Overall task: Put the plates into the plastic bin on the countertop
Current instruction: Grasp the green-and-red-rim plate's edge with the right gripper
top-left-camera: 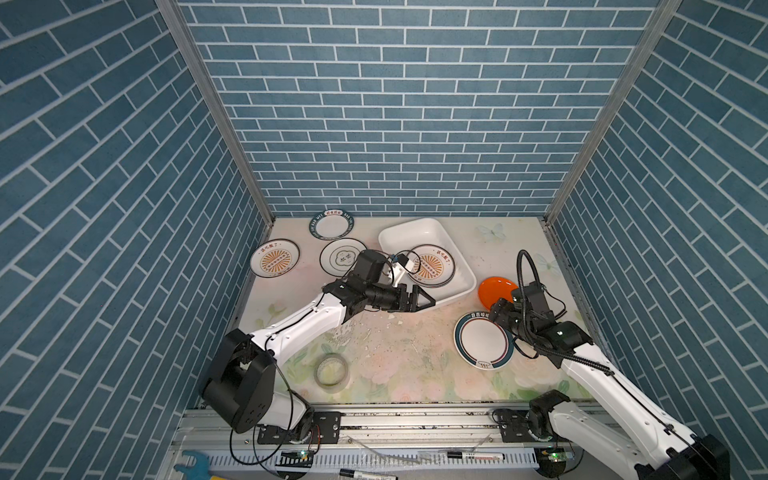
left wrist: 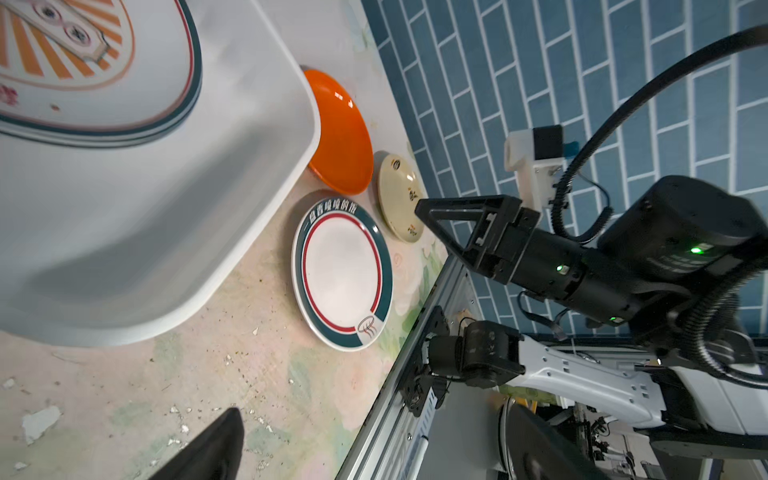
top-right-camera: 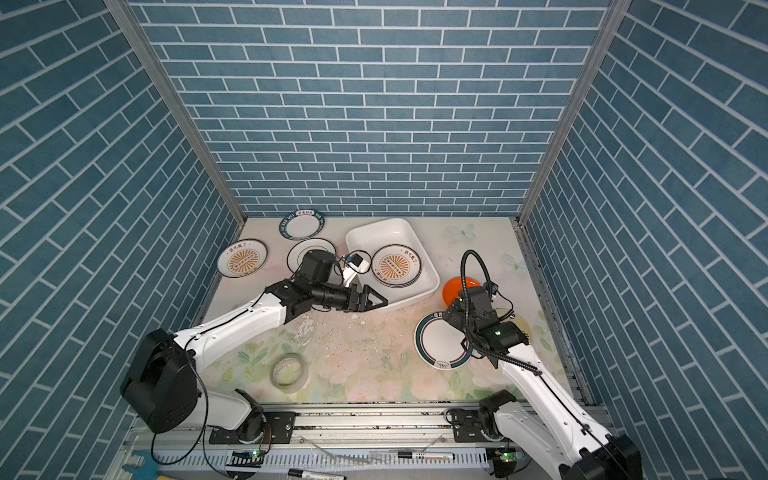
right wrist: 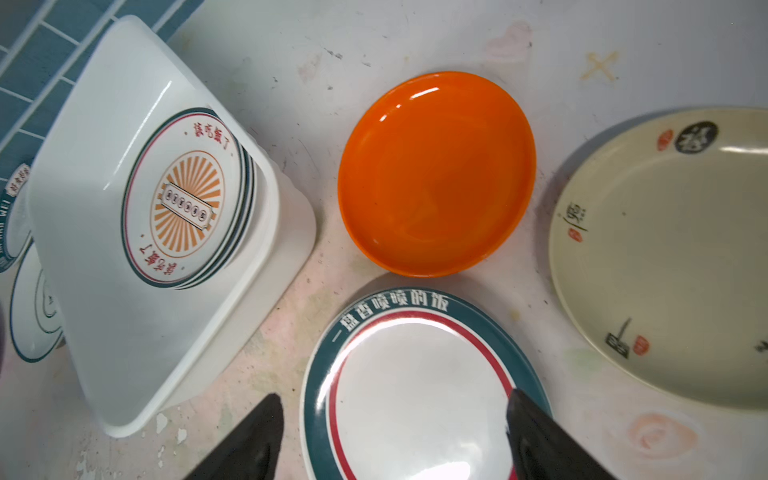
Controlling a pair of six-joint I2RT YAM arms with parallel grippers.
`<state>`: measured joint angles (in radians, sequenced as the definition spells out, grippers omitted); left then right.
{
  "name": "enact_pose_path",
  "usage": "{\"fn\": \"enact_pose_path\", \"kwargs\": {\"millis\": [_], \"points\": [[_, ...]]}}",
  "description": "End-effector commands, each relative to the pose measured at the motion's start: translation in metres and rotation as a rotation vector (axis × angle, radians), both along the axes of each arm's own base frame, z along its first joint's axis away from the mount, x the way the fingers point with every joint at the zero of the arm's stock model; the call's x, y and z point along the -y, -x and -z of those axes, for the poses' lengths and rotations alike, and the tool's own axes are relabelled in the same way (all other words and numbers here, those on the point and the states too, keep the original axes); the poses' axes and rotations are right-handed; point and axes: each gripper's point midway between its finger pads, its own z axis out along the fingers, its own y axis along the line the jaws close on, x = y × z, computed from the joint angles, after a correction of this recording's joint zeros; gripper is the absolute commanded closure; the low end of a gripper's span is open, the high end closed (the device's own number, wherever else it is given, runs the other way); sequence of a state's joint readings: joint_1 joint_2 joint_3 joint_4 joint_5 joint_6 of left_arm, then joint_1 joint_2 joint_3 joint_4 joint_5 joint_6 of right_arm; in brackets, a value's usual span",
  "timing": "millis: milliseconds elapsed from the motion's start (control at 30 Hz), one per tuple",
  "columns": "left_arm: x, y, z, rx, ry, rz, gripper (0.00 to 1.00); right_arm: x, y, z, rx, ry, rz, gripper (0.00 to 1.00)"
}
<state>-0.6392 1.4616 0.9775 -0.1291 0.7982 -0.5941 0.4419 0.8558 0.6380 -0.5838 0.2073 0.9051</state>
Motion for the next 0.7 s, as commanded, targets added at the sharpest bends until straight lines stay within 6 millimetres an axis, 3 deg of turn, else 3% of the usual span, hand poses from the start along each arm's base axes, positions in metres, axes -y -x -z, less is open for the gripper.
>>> {"fn": "enact_pose_path", "kwargs": {"millis": [0, 233, 500, 667], "points": [[0.013, 0.014, 0.007, 0.018, -0.039, 0.056, 0.0, 0.027, 0.028, 0.011, -0.085, 0.071, 0.082, 0.15], [0.023, 0.032, 0.015, 0.039, -0.088, 0.112, 0.0, 0.035, 0.061, 0.037, -0.178, 0.048, 0.102, 0.15], [0.024, 0.032, 0.012, 0.059, -0.09, 0.117, 0.0, 0.017, 0.072, 0.074, -0.224, -0.081, 0.082, 0.17], [0.024, 0.032, 0.01, 0.069, -0.085, 0.119, 0.01, 0.015, 0.079, 0.085, -0.216, -0.141, 0.098, 0.2]]}}
